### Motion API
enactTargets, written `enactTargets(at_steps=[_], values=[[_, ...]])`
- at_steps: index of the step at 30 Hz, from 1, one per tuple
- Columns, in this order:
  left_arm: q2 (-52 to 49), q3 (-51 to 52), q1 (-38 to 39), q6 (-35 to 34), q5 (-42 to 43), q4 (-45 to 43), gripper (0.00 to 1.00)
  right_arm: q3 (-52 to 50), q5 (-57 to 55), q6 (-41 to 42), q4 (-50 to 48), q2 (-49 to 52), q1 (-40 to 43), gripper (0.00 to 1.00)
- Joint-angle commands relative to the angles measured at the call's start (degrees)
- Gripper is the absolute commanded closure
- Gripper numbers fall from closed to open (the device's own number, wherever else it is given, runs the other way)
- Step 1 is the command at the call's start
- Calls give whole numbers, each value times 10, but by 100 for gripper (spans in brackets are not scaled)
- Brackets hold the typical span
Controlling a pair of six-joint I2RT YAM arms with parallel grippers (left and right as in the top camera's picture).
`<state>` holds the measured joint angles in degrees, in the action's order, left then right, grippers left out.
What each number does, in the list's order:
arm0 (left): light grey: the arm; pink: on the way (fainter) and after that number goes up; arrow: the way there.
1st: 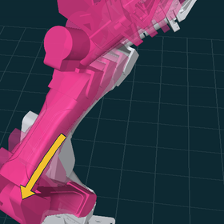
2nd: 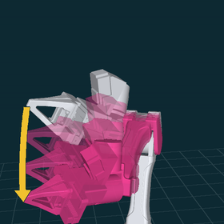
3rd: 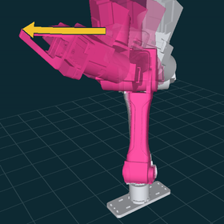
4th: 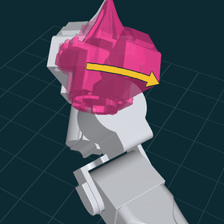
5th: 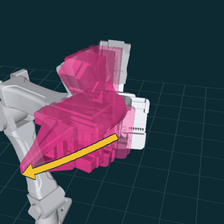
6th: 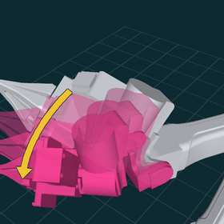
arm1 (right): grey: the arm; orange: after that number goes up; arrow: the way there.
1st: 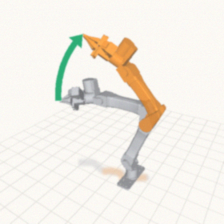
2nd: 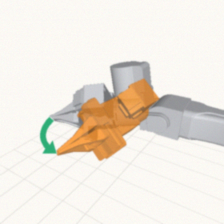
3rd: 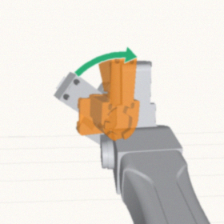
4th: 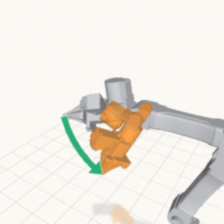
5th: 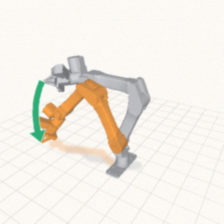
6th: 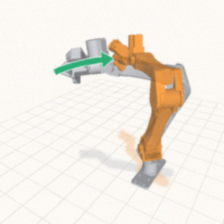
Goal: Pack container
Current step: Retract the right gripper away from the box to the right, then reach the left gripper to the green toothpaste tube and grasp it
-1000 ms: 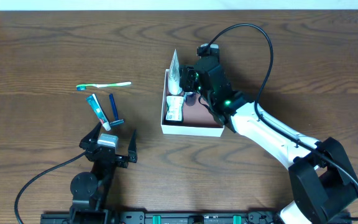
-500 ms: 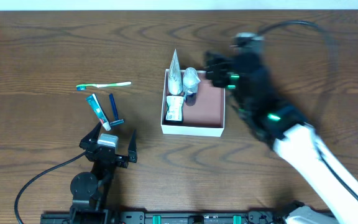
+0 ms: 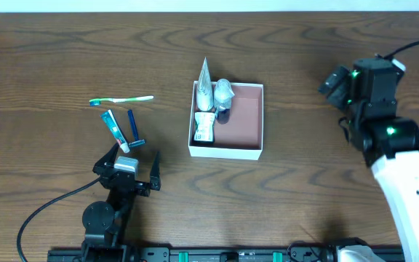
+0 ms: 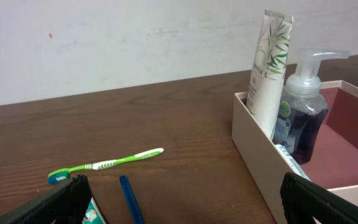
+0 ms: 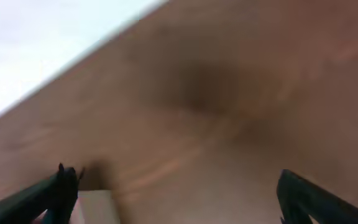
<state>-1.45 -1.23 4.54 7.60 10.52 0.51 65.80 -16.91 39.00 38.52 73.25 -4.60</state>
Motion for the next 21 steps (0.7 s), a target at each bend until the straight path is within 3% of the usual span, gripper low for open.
enactTargets(at_steps=[1,7,14,17,21], values=[[0,10,-3,8,4,-6,2,0,19,12,10,36,44,1],[0,10,-3,7,8,-23,2,0,127,12,14,104,104,1],[0,-7,-3,-19,4,-45,2,0,133,12,16,158,108,1],[-19,-56,-3,-46,-3,-2,2,0,133,12,16,167,108,1],[-118,-191,-3,-57,-58,111,2,0,133,12,16,168,108,1]])
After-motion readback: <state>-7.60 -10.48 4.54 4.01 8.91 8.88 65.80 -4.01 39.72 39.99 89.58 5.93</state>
